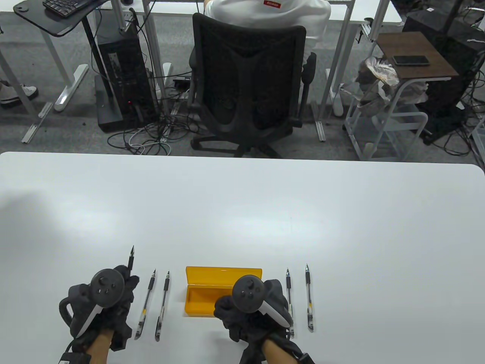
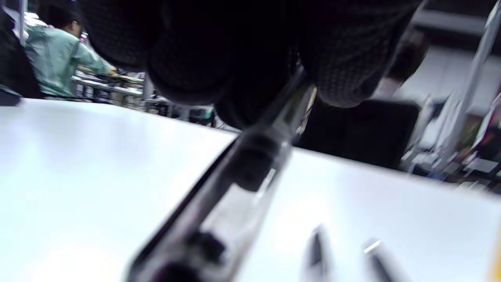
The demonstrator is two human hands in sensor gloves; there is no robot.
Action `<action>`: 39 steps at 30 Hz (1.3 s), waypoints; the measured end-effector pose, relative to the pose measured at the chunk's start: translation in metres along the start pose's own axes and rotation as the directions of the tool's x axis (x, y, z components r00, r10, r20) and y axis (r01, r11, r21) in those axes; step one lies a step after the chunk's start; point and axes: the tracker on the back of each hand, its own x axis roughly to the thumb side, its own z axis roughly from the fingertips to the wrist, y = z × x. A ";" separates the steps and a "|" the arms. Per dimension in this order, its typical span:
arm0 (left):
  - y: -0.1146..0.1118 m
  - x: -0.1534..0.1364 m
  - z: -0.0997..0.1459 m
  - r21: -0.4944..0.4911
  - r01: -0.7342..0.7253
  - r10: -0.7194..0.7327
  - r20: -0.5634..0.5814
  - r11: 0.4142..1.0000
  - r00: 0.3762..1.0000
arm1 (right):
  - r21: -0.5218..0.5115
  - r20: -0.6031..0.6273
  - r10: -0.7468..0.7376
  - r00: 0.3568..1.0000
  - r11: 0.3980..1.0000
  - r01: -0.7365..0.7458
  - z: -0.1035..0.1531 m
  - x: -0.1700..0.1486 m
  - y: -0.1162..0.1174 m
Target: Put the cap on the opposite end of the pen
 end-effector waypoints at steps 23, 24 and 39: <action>-0.057 0.027 -0.018 -0.175 0.342 -0.348 -0.001 0.923 0.938 | 0.017 -0.004 0.024 1.000 1.000 -0.024 -0.003 -0.004 0.003; -0.057 0.027 -0.017 -0.171 0.344 -0.349 0.000 0.923 0.937 | 0.019 -0.001 0.024 1.000 1.000 -0.024 -0.003 -0.004 0.004; -0.049 0.022 -0.014 -0.205 0.286 -0.299 -0.035 0.936 0.954 | -0.010 -0.016 0.035 0.999 0.999 -0.035 -0.003 -0.007 0.000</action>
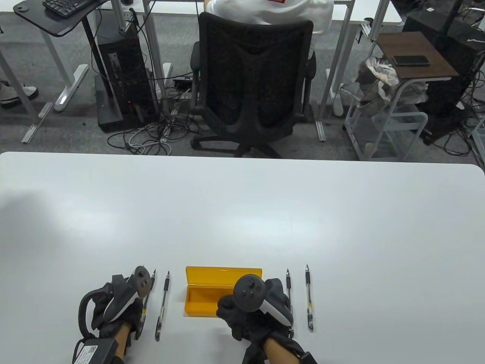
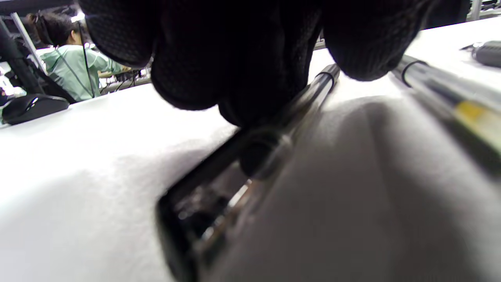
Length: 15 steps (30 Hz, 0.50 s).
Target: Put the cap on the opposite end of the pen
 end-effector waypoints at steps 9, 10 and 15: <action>0.052 -0.013 0.043 0.175 -0.364 0.342 0.144 0.915 0.929 | -0.259 0.010 0.289 0.957 0.925 -0.276 0.015 0.022 -0.022; 0.058 -0.007 0.050 0.185 -0.395 0.353 0.224 0.900 0.909 | -0.306 0.002 0.348 0.937 0.893 -0.331 0.019 0.028 -0.025; 0.074 0.019 0.073 0.289 -0.407 0.276 0.402 0.867 0.873 | -0.414 -0.091 0.442 0.892 0.798 -0.438 0.031 0.035 -0.045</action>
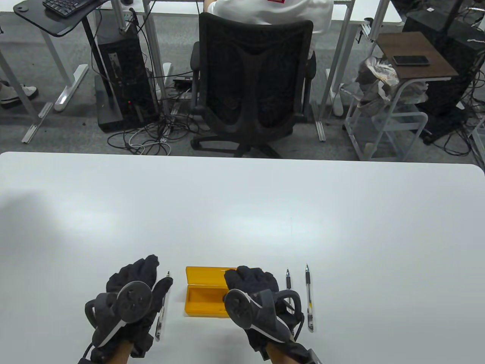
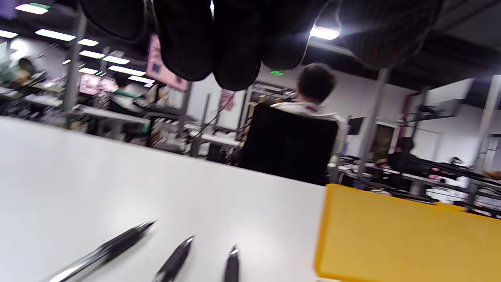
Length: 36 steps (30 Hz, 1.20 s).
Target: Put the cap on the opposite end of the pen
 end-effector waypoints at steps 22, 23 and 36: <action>-0.025 0.009 -0.002 -0.307 0.069 -0.084 -0.035 0.949 0.996 | 0.303 -0.224 0.093 0.970 0.953 -0.021 0.007 -0.061 0.023; -0.027 0.009 -0.002 -0.307 0.072 -0.087 -0.034 0.949 0.996 | 0.304 -0.221 0.088 0.971 0.953 -0.017 0.006 -0.060 0.026; -0.034 -0.007 -0.006 -0.348 0.050 -0.091 -0.104 0.936 0.990 | 0.323 -0.185 0.130 0.974 0.944 -0.065 0.009 -0.056 0.037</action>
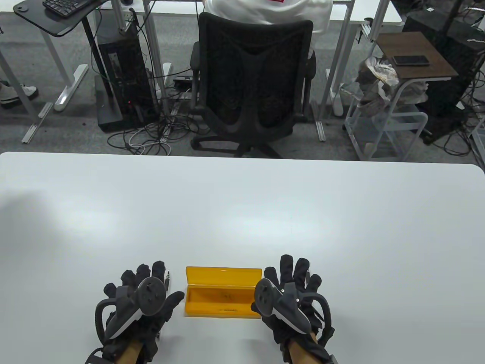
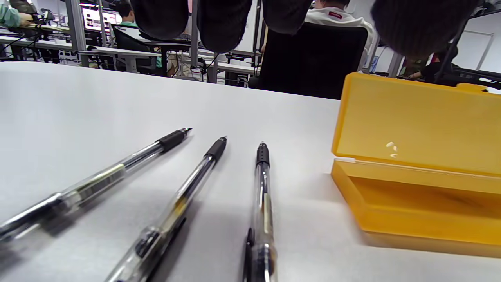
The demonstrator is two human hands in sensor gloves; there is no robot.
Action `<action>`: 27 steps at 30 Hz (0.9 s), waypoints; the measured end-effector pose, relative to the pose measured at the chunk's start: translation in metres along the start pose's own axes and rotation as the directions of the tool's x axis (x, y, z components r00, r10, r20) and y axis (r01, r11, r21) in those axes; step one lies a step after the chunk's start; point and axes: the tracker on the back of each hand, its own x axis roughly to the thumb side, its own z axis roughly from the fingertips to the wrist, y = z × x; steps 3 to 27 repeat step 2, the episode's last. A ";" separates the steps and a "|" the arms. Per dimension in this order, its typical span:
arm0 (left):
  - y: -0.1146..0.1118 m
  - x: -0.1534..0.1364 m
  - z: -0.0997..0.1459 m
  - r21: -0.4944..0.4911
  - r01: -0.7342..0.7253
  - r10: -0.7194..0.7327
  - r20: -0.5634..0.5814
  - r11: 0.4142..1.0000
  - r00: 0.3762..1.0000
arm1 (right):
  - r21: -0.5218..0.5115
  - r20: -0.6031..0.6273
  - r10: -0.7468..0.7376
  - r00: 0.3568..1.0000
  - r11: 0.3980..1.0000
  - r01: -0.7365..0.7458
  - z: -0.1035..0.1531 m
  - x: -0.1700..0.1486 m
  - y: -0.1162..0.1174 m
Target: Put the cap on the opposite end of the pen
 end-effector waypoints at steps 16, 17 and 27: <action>-0.001 -0.003 -0.001 -0.008 -0.003 0.003 -0.011 1.000 1.000 | 0.005 0.018 -0.023 1.000 1.000 0.023 0.000 0.001 0.000; -0.001 -0.003 -0.001 -0.008 -0.003 0.003 -0.011 1.000 1.000 | 0.005 0.018 -0.023 1.000 1.000 0.023 0.000 0.001 0.000; -0.001 -0.003 -0.001 -0.008 -0.003 0.003 -0.011 1.000 1.000 | 0.005 0.018 -0.023 1.000 1.000 0.023 0.000 0.001 0.000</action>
